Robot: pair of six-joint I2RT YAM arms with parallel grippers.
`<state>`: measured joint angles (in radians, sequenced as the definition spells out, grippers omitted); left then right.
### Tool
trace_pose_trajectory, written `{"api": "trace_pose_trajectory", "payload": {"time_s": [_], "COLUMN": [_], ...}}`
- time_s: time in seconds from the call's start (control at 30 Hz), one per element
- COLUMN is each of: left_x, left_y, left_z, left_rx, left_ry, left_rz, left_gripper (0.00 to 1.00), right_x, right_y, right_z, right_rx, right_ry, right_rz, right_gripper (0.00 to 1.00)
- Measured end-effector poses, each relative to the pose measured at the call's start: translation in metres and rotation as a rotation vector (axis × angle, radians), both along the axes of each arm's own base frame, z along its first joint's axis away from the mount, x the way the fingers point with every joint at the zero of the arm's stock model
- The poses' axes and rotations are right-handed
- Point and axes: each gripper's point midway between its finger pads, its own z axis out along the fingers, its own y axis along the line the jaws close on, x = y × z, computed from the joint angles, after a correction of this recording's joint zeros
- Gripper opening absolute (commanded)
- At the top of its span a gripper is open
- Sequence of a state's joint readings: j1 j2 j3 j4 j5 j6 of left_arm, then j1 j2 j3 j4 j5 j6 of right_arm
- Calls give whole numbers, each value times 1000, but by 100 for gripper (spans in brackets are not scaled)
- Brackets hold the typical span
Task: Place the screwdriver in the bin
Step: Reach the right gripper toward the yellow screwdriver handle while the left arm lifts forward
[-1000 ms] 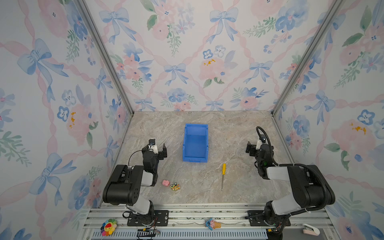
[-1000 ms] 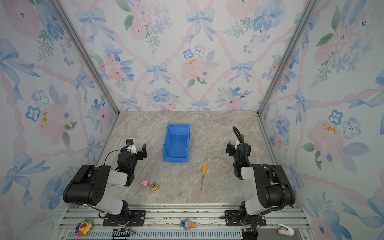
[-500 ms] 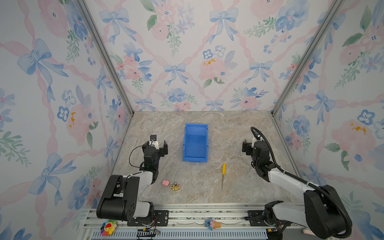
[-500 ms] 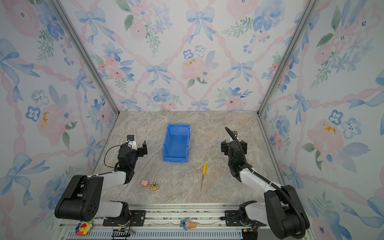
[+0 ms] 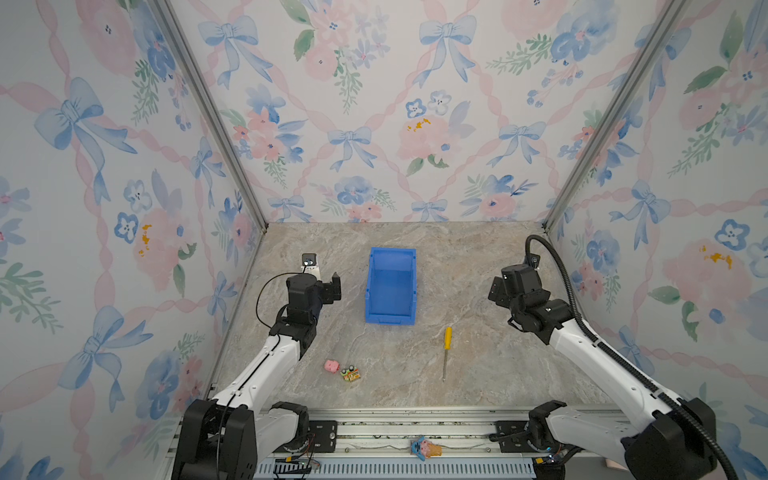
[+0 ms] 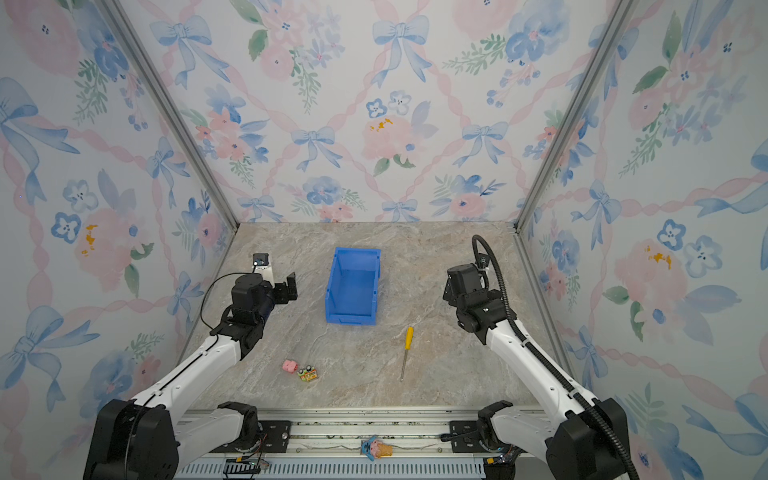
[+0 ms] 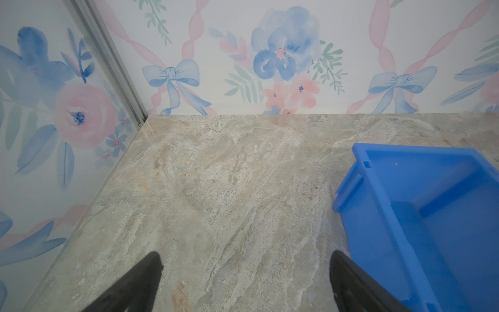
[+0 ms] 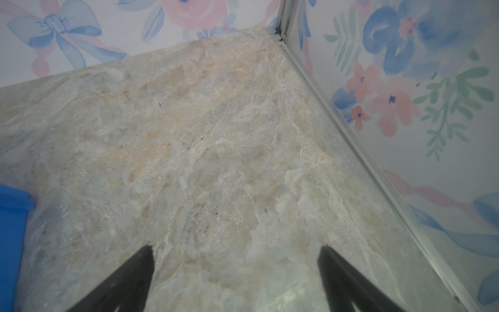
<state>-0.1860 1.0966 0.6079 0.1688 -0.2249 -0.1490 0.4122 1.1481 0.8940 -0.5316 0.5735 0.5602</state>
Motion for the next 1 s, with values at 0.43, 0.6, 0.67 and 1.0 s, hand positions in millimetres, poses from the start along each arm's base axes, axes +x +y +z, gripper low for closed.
{"api": "trace_pose_trajectory", "payload": {"time_s": [0.43, 0.6, 0.67, 1.0], "left_x": [-50, -74, -84, -135], "left_y": [-54, -93, -109, -177], "left_z": [-21, -28, -29, -24], "left_rx": [-289, -373, -396, -434], "left_ry": [245, 340, 371, 459], "left_rz": [-217, -385, -453, -754], "left_gripper": [98, 98, 98, 97], "right_x": [-56, -66, -67, -69], "right_y": [73, 100, 110, 142], "right_z": [-57, -83, -94, -124], "right_rx": [190, 225, 233, 290], "right_ry": [253, 350, 386, 468], "right_rz": [59, 104, 123, 185], "right_gripper": [97, 97, 97, 92]}}
